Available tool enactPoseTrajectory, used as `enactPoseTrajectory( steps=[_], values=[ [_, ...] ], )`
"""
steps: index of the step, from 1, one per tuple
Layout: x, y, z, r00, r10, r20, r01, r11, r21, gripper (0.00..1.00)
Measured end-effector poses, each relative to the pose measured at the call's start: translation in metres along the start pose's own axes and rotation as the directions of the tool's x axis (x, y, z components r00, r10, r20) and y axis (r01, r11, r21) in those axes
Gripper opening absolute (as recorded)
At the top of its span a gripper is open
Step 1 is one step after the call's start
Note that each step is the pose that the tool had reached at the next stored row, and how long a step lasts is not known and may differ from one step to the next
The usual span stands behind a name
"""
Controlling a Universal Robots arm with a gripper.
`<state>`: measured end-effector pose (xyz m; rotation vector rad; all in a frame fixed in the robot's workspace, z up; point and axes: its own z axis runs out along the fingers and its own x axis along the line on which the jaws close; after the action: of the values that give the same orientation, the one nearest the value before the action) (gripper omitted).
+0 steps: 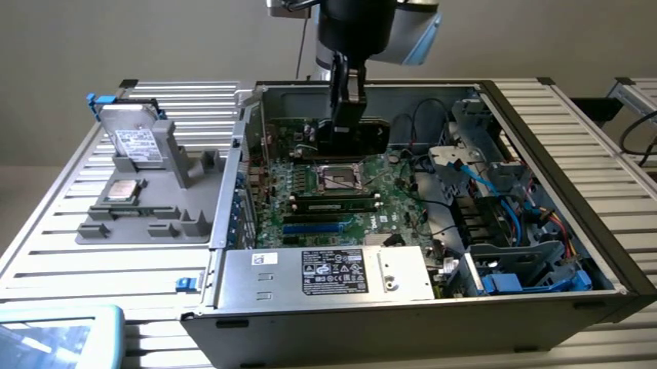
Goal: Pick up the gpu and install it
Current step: 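Insert the gpu into the slot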
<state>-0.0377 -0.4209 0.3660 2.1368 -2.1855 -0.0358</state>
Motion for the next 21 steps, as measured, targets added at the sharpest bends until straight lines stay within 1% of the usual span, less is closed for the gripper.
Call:
enactPoseTrajectory(
  steps=[4, 10, 12, 15, 18, 21],
  values=[
    [0.001, -0.0003, 0.0073, 1.0, -0.002, 0.0, 0.002, 1.0, 0.0001, 0.27],
    [0.001, 0.0016, 0.0185, 1.0, -0.002, -0.0002, 0.002, 1.0, 0.0001, 0.27],
    [0.004, 0.0017, 0.0217, 1.0, -0.003, -0.0003, 0.003, 1.0, -0.0001, 0.27],
    [0.006, 0.0017, 0.0249, 1.0, -0.005, -0.0005, 0.005, 1.0, -0.0021, 0.27],
    [0.009, 0.0022, 0.0274, 1.0, -0.006, -0.0014, 0.006, 1.0, -0.0022, 0.27],
    [0.012, 0.0034, 0.0326, 1.0, -0.006, -0.0011, 0.006, 1.0, -0.002, 0.27]
  ],
)
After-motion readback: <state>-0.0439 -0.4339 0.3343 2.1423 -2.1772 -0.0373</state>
